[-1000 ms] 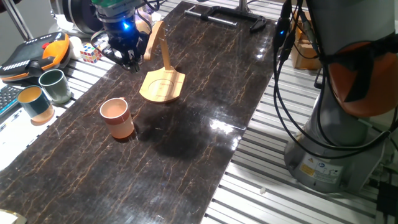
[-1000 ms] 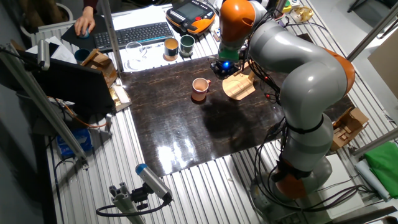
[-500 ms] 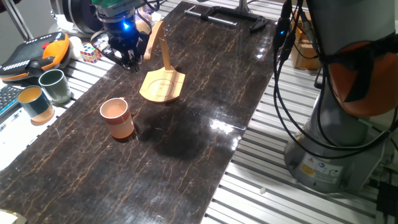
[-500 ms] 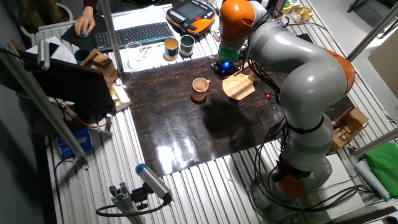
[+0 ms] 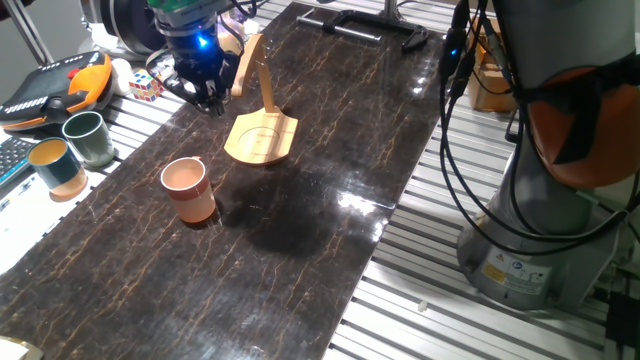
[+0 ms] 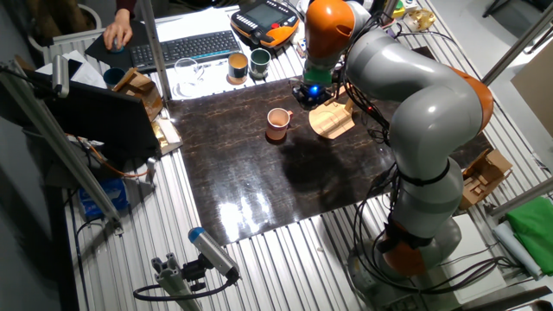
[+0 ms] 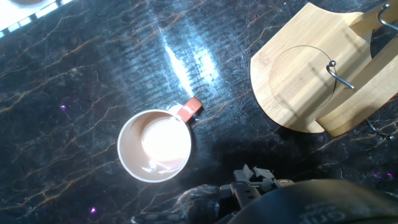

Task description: Take the cup off the cup rack

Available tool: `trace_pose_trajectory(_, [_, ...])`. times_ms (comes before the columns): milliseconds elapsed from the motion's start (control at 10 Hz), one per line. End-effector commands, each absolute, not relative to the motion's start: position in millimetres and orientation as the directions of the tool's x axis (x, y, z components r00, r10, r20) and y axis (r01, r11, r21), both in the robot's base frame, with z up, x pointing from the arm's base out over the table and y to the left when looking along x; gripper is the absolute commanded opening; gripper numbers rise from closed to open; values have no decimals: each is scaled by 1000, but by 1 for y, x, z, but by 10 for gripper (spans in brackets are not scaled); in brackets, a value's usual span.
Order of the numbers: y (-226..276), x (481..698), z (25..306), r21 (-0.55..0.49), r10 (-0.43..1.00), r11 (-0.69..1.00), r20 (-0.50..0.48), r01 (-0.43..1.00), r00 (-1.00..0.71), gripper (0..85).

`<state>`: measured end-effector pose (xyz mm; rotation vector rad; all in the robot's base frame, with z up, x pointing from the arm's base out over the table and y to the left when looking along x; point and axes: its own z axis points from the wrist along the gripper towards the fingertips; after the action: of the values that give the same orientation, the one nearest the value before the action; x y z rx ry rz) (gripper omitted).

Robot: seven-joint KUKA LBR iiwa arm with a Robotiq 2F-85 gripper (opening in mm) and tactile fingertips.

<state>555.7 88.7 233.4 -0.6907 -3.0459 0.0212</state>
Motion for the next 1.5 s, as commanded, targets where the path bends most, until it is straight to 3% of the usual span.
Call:
trace_pose_trajectory(0, [89,556,233,-17,431,902,15,431,-902,7])
trace_pose_trajectory(1400, [90,559,232,-24,436,900,14,435,-900,7])
